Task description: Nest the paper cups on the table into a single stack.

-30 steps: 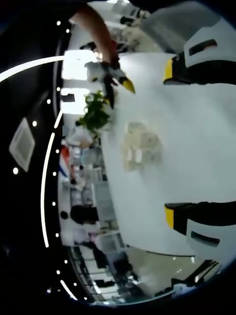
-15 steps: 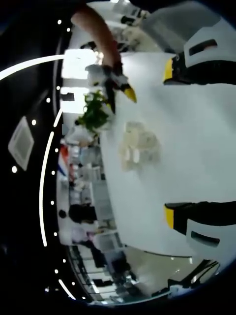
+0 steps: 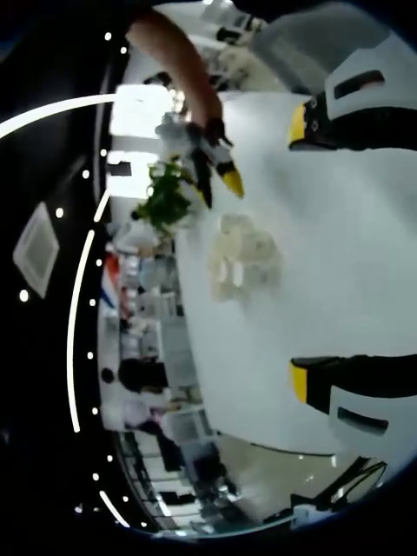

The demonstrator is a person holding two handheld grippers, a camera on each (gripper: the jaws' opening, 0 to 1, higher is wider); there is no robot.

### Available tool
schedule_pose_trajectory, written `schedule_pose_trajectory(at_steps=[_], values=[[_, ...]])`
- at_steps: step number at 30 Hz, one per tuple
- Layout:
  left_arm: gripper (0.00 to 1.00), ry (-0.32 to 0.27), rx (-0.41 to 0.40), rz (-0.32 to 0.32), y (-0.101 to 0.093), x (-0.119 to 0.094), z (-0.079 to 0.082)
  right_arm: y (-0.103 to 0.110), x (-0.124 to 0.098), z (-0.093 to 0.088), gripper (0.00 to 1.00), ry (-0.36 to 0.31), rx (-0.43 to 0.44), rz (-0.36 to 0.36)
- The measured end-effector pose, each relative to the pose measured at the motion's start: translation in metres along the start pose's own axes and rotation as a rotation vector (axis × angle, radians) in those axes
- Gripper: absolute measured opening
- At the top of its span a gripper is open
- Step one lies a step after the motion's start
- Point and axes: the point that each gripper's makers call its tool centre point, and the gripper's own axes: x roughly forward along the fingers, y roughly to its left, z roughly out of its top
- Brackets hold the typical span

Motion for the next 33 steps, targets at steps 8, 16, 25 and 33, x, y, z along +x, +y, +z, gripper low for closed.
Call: schedule_pose_trajectory(at_steps=[8, 16, 25, 33], values=[[0.98, 0.000, -0.001, -0.001, -0.001, 0.001, 0.001, -0.001, 0.009, -0.003, 0.76, 0.007, 0.014, 0.002], [0.98, -0.004, 0.002, 0.002, -0.001, 0.003, 0.002, -0.004, 0.019, -0.005, 0.72, 0.004, 0.054, -0.004], [0.97, 0.006, 0.005, 0.001, 0.002, 0.005, 0.001, -0.003, 0.032, 0.000, 0.71, 0.001, 0.077, -0.006], [0.97, 0.016, -0.002, 0.001, 0.006, 0.005, 0.000, -0.006, 0.045, -0.002, 0.69, 0.002, 0.107, -0.008]])
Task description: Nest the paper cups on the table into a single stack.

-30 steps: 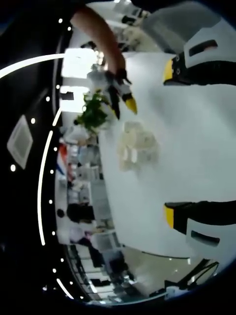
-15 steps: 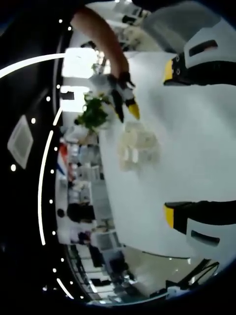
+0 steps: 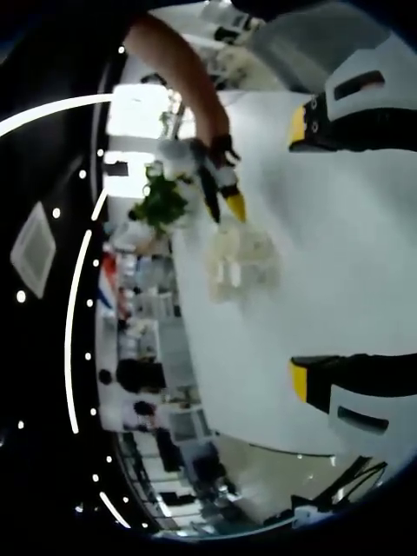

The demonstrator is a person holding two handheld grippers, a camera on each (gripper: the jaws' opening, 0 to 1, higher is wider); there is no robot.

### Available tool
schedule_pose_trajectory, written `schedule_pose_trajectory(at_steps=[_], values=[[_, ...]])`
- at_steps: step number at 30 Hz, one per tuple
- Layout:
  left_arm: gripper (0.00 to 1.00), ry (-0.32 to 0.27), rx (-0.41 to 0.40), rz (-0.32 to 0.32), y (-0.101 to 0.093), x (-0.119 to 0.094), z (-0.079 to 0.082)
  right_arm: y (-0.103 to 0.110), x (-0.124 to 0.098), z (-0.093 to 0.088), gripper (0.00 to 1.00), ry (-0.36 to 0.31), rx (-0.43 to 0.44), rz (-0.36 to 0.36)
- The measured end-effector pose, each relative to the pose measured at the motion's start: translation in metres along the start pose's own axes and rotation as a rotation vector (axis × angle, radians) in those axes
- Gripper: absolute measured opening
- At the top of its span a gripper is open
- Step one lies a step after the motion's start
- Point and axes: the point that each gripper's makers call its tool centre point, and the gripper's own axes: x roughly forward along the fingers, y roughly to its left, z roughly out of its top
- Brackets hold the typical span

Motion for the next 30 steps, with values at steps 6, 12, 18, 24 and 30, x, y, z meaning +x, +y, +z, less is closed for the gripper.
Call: schedule_pose_trajectory(at_steps=[6, 12, 18, 24, 30], values=[[0.97, 0.009, 0.000, -0.002, -0.001, 0.000, -0.001, -0.001, 0.007, 0.003, 0.68, 0.000, 0.006, 0.001], [0.97, 0.014, -0.001, -0.004, 0.000, 0.000, -0.003, -0.002, 0.017, 0.003, 0.66, 0.000, 0.014, 0.004], [0.97, 0.018, -0.011, -0.003, 0.001, 0.000, -0.005, 0.001, 0.022, 0.000, 0.65, 0.010, 0.003, 0.011], [0.96, 0.018, -0.008, -0.011, -0.002, 0.001, -0.007, 0.005, 0.027, -0.001, 0.64, 0.021, -0.066, 0.028], [0.96, 0.017, -0.011, -0.006, 0.000, 0.000, -0.007, 0.000, 0.031, -0.001, 0.62, 0.021, -0.048, 0.026]])
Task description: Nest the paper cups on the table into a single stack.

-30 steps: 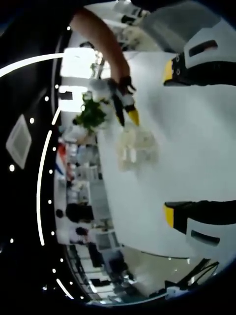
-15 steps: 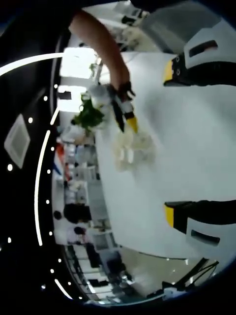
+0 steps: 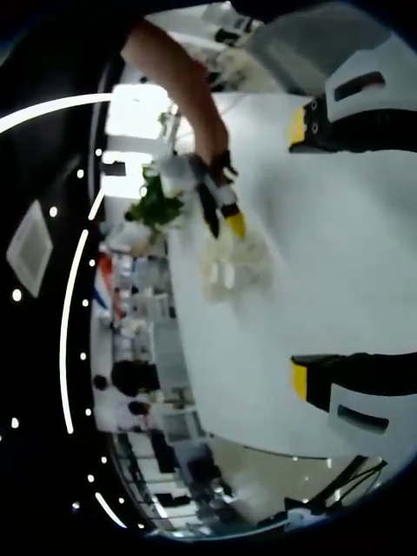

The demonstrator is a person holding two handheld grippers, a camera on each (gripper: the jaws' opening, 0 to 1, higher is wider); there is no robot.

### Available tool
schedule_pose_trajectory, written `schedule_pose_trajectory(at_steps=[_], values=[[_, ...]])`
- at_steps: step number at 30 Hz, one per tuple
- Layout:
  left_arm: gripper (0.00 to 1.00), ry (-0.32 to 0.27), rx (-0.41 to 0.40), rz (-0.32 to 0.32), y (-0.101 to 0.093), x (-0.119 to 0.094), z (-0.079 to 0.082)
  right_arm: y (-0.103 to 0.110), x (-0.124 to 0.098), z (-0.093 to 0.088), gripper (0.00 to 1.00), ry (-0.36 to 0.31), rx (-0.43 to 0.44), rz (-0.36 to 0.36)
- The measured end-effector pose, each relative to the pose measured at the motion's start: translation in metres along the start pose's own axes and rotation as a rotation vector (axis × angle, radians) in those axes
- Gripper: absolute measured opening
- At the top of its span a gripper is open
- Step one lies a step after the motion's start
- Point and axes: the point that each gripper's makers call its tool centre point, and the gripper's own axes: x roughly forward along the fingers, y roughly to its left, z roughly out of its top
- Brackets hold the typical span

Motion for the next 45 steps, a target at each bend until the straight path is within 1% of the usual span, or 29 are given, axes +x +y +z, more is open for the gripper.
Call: schedule_pose_trajectory(at_steps=[9, 11, 18, 21, 26, 29, 36, 41, 45], values=[[0.95, 0.007, -0.011, 0.005, -0.004, -0.004, -0.003, 0.005, 0.003, 0.000, 0.59, 0.004, -0.016, 0.009], [0.95, -0.002, -0.009, 0.006, -0.005, -0.005, -0.002, 0.005, 0.003, 0.000, 0.58, 0.006, -0.019, 0.012], [0.95, -0.003, -0.008, 0.003, -0.006, -0.006, -0.002, 0.002, 0.005, 0.001, 0.53, 0.012, -0.029, 0.007], [0.95, 0.000, -0.008, 0.001, -0.007, -0.007, -0.003, -0.001, 0.007, 0.000, 0.51, 0.014, -0.012, 0.003], [0.95, 0.003, -0.016, 0.001, -0.006, -0.010, -0.005, -0.002, 0.008, -0.001, 0.46, 0.015, -0.013, 0.002], [0.94, 0.009, -0.013, 0.004, -0.004, -0.011, -0.006, -0.002, 0.007, 0.000, 0.46, 0.006, 0.001, -0.001], [0.93, 0.012, -0.024, 0.005, -0.006, -0.011, -0.006, -0.001, 0.006, 0.000, 0.45, 0.011, -0.012, 0.004], [0.92, 0.012, -0.034, -0.005, -0.009, -0.009, -0.007, 0.000, 0.001, -0.001, 0.44, 0.010, -0.012, 0.006], [0.92, 0.005, -0.025, -0.009, -0.011, -0.010, -0.005, 0.002, -0.004, -0.003, 0.44, 0.010, -0.010, 0.004]])
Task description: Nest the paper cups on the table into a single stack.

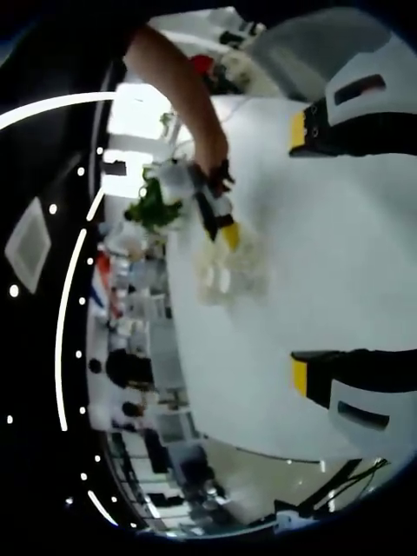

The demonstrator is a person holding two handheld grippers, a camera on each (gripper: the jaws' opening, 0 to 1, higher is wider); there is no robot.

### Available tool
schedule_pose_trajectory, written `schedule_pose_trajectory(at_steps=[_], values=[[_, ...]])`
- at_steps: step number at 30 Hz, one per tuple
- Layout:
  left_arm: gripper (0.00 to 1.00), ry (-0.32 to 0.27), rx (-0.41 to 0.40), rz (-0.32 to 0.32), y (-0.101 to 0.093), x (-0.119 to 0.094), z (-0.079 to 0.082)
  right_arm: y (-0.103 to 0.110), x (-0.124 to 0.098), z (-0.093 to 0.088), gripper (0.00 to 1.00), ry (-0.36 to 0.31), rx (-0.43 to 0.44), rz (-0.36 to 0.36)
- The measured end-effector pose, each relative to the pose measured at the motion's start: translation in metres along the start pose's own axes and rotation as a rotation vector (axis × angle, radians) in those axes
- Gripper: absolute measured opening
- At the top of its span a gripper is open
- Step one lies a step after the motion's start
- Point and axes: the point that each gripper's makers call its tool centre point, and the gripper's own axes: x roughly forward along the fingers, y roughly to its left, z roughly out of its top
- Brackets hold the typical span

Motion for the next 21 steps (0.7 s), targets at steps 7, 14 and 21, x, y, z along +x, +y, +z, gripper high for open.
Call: schedule_pose_trajectory(at_steps=[7, 14, 21], values=[[0.92, -0.017, 0.003, 0.002, -0.001, 0.000, 0.005, 0.004, -0.009, 0.000, 0.44, -0.012, 0.003, 0.007], [0.92, -0.018, 0.016, -0.004, -0.004, 0.000, 0.008, 0.008, -0.023, 0.006, 0.43, -0.051, -0.005, 0.012], [0.93, -0.020, 0.021, -0.010, -0.006, 0.002, 0.012, 0.013, -0.035, 0.008, 0.43, -0.071, -0.022, 0.030]])
